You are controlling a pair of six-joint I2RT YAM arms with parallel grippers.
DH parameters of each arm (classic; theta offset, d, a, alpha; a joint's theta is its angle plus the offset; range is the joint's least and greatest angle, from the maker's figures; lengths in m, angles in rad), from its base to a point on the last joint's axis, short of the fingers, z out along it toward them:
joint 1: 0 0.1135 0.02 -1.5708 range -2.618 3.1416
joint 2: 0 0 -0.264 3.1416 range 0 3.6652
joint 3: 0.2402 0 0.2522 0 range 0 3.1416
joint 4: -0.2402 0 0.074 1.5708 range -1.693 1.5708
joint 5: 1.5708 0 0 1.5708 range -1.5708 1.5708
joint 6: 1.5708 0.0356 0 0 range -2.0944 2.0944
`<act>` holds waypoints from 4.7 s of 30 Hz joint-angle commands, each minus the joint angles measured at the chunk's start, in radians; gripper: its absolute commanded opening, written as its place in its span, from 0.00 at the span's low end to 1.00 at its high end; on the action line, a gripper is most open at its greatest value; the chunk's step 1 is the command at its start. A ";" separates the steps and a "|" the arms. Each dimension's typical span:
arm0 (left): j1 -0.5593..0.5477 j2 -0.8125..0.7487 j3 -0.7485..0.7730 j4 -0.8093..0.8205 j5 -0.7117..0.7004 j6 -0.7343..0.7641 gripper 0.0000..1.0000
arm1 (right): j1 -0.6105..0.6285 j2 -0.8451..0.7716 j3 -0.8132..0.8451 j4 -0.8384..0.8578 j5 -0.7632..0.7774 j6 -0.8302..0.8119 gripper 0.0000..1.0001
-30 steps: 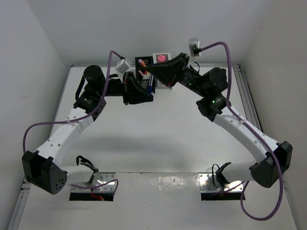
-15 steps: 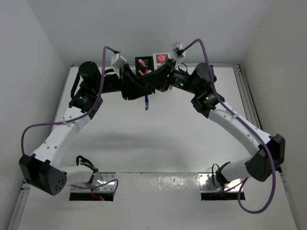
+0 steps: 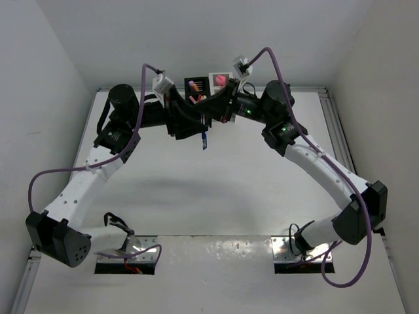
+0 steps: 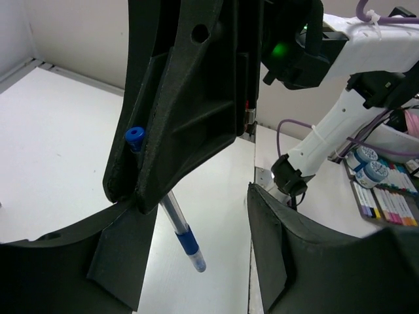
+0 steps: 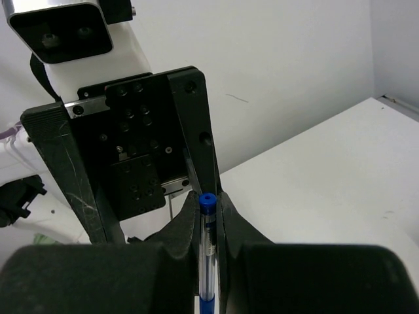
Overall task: Sort the stationery into containers
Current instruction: Close the pen cap on the pen, then place the pen in the storage box.
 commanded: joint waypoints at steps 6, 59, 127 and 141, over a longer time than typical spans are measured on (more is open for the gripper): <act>0.002 -0.077 -0.007 0.122 -0.087 0.069 0.63 | -0.004 0.042 0.084 -0.077 -0.092 0.087 0.00; -0.419 -0.471 -0.576 -0.169 -0.417 2.253 0.77 | -0.141 0.045 -0.165 -0.199 -0.149 0.623 0.00; 0.064 1.046 0.673 0.622 -0.389 0.210 0.00 | -0.733 0.036 -0.135 -0.258 -0.161 0.256 0.88; 0.041 1.090 0.682 0.451 -0.421 0.306 0.68 | -0.705 0.013 -0.126 -0.356 -0.176 0.122 0.88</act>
